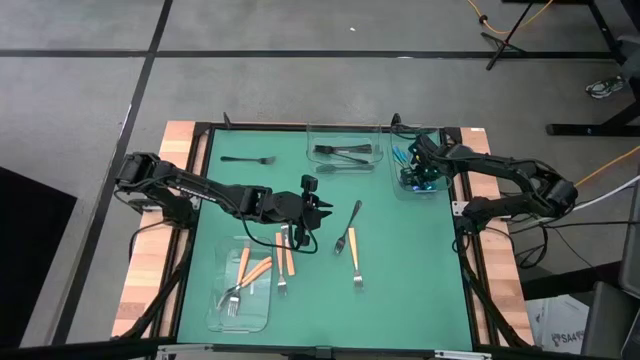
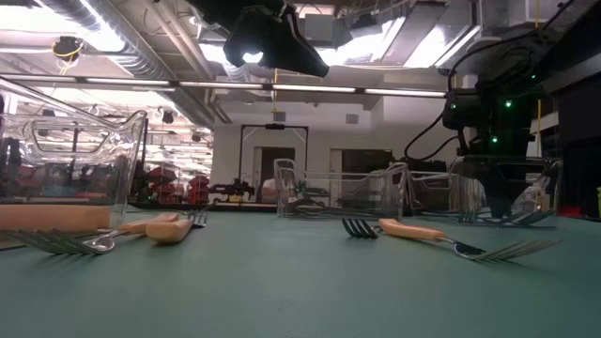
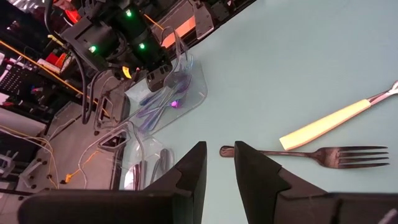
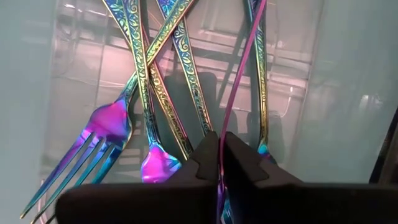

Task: Sort silverware by color (type)
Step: Put the blue fork into the top right transparent bin, then put the orange fork into the bottom transparent bin

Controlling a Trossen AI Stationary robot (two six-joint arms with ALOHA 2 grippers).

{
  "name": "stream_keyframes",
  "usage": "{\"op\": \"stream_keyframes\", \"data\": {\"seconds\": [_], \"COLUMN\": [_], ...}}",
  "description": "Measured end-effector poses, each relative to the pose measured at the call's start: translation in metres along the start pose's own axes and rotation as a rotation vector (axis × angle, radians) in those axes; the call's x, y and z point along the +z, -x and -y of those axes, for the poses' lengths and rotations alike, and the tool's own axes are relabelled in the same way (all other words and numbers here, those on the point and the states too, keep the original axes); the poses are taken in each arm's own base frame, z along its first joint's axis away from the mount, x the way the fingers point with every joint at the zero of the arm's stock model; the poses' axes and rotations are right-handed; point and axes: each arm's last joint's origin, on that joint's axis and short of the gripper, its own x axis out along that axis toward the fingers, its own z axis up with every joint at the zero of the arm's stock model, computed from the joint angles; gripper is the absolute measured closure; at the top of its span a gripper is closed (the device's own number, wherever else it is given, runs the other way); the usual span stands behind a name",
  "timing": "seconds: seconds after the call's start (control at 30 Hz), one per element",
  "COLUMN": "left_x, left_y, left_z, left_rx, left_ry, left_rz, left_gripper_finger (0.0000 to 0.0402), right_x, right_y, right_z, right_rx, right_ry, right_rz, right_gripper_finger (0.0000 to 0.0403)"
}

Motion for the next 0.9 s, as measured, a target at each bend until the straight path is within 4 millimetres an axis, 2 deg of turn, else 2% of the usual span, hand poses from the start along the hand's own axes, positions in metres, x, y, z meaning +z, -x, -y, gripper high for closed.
{"op": "stream_keyframes", "data": {"seconds": [0.43, 0.7, 0.9], "left_x": [0.0000, 0.0000, 0.0004], "left_y": [0.0000, 0.0000, 0.0000], "left_z": [0.0001, 0.0000, 0.0007], "left_rx": [0.000, 0.000, -0.031], "left_ry": [0.030, 0.174, 0.201], "left_rz": [0.000, 0.000, 0.013], "left_gripper_finger": [0.0326, 0.0326, 0.0326], "right_x": [-0.0007, -0.0007, -0.0008], "right_y": [-0.0003, -0.0004, -0.0004], "right_z": [0.0003, 0.0003, 0.0004], "right_rx": [-0.004, -0.004, -0.004], "right_ry": [0.001, 0.001, 0.001], "right_rz": [-0.005, -0.005, -0.006], "right_gripper_finger": [0.0336, 0.0331, 0.0331]}}
